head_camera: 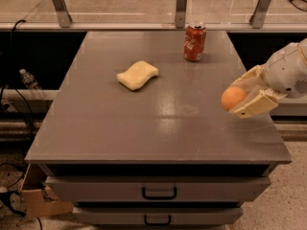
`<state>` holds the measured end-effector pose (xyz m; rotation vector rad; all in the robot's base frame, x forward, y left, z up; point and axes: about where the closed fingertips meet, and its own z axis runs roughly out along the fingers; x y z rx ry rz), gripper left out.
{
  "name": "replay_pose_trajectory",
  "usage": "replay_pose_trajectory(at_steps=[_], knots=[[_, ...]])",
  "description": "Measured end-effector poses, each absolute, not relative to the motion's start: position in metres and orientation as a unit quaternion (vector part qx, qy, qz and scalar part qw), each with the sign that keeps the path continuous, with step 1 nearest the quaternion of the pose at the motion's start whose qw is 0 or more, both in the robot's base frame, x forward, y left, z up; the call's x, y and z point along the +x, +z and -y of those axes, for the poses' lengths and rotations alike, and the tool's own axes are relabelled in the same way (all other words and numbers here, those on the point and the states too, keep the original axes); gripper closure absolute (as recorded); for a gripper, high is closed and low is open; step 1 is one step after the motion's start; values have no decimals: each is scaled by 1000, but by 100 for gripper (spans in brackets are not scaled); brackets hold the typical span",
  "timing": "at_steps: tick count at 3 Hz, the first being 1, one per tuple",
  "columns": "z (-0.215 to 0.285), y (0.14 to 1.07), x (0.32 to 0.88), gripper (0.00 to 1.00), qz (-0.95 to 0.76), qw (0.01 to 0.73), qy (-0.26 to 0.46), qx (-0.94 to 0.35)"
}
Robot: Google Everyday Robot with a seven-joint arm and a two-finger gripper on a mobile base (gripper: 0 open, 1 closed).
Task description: Move orange near coke can
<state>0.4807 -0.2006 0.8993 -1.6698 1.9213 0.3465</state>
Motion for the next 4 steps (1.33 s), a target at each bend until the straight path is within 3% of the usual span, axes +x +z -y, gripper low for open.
replay_pose_trajectory(at_steps=[2, 4], knots=[[213, 909, 505, 100, -736, 313, 114, -589], [252, 921, 585, 100, -795, 341, 89, -495]])
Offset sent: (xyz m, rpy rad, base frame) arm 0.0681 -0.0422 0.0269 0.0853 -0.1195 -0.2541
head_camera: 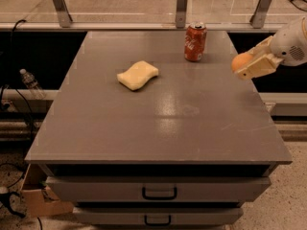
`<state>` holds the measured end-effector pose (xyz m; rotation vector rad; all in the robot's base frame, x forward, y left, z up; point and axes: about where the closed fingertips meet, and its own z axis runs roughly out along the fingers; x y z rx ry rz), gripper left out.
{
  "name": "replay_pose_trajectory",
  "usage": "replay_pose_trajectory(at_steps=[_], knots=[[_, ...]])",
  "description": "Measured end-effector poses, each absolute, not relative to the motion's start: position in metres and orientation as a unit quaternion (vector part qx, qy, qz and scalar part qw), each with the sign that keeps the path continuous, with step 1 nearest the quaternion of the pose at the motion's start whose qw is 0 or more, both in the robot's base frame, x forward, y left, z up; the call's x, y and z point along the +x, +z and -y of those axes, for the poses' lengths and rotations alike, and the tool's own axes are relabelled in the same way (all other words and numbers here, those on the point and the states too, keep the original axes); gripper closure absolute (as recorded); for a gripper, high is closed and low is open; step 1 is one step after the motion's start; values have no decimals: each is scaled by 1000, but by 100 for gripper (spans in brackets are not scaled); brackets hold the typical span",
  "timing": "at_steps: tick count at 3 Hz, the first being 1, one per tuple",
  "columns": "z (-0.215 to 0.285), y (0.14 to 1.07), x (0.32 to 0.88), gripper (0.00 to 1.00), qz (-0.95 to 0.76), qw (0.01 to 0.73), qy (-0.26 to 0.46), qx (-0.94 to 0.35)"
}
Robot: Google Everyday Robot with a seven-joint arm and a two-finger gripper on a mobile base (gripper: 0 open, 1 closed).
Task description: Move orange near coke can
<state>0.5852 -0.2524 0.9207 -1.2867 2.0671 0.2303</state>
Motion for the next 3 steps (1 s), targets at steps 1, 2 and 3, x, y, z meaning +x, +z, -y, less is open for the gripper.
replay_pose_trajectory(at_steps=[1, 2, 3], knots=[[261, 913, 623, 100, -823, 326, 84, -458], [261, 898, 652, 100, -844, 301, 85, -435], [258, 878, 679, 100, -859, 277, 86, -422]])
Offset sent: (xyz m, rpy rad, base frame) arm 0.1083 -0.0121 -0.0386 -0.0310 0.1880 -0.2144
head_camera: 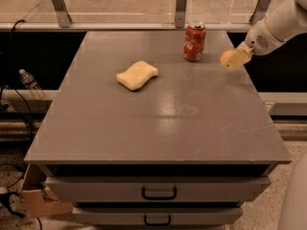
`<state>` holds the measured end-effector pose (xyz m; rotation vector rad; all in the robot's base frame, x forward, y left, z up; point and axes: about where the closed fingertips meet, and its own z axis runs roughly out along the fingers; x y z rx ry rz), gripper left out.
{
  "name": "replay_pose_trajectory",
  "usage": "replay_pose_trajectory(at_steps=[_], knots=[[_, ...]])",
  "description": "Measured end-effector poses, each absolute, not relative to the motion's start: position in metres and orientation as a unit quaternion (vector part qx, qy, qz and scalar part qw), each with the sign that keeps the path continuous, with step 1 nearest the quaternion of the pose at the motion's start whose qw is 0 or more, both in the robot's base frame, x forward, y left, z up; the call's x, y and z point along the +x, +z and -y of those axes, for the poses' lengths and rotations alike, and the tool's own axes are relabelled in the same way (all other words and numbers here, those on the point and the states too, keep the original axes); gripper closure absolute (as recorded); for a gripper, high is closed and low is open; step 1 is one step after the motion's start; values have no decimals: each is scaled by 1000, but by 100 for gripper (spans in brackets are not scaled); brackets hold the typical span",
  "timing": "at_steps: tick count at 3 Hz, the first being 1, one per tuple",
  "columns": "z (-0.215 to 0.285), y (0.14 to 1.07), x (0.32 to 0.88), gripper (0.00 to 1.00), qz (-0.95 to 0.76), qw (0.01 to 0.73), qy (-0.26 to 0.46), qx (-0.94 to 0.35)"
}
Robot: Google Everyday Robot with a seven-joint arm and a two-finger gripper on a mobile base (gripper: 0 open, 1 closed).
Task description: Move orange near coke can
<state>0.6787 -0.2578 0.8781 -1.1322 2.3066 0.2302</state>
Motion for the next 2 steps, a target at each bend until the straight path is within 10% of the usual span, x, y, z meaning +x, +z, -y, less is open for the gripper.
replay_pose_trajectory(at_steps=[2], knots=[[239, 854, 722, 100, -861, 249, 78, -437]])
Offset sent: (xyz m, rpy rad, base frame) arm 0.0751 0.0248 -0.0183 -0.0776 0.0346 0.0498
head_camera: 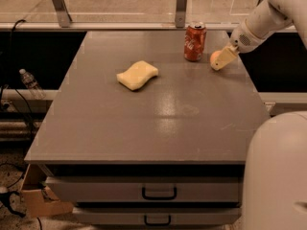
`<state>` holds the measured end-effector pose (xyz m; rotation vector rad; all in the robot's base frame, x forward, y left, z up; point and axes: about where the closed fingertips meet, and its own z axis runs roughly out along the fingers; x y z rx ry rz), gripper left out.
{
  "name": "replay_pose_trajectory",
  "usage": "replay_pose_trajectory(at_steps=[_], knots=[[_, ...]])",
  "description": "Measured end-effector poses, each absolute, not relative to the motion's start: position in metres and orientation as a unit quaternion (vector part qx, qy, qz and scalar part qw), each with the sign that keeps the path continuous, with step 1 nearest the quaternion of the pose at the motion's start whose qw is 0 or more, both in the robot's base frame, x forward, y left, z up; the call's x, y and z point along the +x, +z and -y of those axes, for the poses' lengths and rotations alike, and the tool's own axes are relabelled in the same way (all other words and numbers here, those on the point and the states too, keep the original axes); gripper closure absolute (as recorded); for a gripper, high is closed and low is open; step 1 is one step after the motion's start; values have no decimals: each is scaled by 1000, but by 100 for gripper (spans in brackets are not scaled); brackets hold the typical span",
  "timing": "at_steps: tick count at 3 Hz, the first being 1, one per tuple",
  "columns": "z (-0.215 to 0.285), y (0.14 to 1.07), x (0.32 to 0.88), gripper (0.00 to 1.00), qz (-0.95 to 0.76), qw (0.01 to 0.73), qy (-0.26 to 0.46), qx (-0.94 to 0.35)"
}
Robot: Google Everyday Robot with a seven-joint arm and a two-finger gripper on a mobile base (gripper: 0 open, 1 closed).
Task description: Move orange near coke can
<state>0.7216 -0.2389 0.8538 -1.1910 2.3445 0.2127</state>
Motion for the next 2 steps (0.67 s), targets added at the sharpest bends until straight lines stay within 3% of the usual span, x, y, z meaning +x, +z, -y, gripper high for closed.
replay_pose_trajectory(at_steps=[2], knots=[[218, 855, 747, 100, -851, 236, 50, -467]])
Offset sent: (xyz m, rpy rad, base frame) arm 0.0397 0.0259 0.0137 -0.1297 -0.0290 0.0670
